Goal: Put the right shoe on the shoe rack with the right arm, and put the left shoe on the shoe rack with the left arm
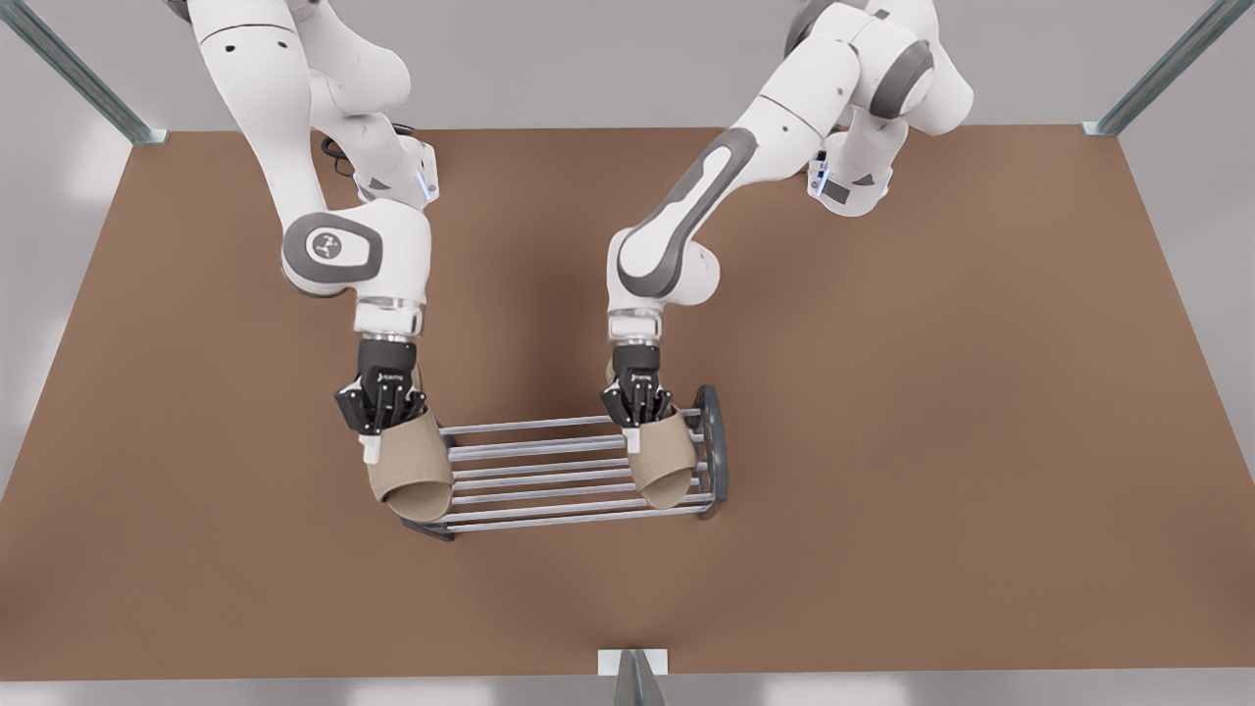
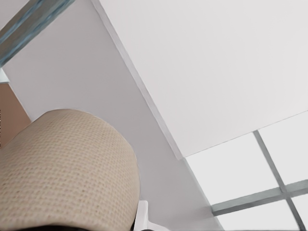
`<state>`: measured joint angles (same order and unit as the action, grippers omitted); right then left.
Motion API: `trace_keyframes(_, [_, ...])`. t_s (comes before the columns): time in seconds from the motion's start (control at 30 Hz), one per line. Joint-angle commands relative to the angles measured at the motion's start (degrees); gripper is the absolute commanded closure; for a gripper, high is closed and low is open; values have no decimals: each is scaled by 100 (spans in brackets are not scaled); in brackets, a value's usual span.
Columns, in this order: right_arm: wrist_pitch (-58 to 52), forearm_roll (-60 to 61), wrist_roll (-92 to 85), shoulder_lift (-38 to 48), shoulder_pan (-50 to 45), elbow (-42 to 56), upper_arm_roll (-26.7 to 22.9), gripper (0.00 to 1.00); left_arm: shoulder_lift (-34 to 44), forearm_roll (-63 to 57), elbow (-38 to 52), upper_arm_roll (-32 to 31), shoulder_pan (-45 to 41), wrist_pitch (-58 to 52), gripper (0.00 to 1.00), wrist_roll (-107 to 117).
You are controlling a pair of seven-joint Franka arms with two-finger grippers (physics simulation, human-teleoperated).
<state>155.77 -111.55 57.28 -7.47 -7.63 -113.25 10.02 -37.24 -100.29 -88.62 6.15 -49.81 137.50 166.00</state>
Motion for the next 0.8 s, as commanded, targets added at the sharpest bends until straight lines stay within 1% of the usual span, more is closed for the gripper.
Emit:
trace_keyframes(0.0, [-477, 239, -261, -36, -134, 13, 44, 73, -99, -8, 11, 1, -2, -83, 79, 2824])
trace_keyframes(0.07, [-521, 256, -261, -44, -134, 13, 61, 73, -178, -26, 20, 1, -2, -83, 79, 2832])
trace_keyframes(0.1, [-661, 476, -270, -44, -143, 13, 184, 73, -196, -26, 20, 1, -2, -83, 79, 2832])
trace_keyframes(0.27, [-741, 485, -288, -62, -116, -13, 202, 73, -231, 9, 20, 1, -64, -92, 79, 2815])
trace_keyframes(0.3, [-741, 485, -288, -62, -116, -13, 202, 73, -239, 9, 20, 1, -64, -92, 37, 2815])
trace_keyframes(0.33, [-741, 485, -279, -62, -125, -13, 202, 73, -283, 1, 11, 1, -64, -223, 0, 2797])
trace_keyframes(0.37, [-758, 502, -279, -71, -143, -4, 202, 73, -292, 9, 20, 1, -73, -232, 0, 2788])
trace_keyframes(0.4, [-828, 950, -288, -106, -152, 31, 342, 73, -292, 9, 20, 1, -82, -241, 0, 2788])
trace_keyframes(0.43, [-1259, 1249, -296, -176, -152, 49, 623, 73, -292, 18, 20, 1, -82, -276, 0, 2788])
trace_keyframes(0.7, [-1338, 1372, -288, -273, -160, 57, 650, 73, -248, 159, 73, 1, -204, -382, 0, 2788])
trace_keyframes(0.73, [-1505, 1653, -296, -387, -292, 163, 685, 73, -239, 238, 64, 1, -257, -451, 0, 2788])
trace_keyframes(0.77, [-1514, 1689, -296, -413, -301, 198, 694, 73, -222, 255, 73, -8, -310, -496, 0, 2788])
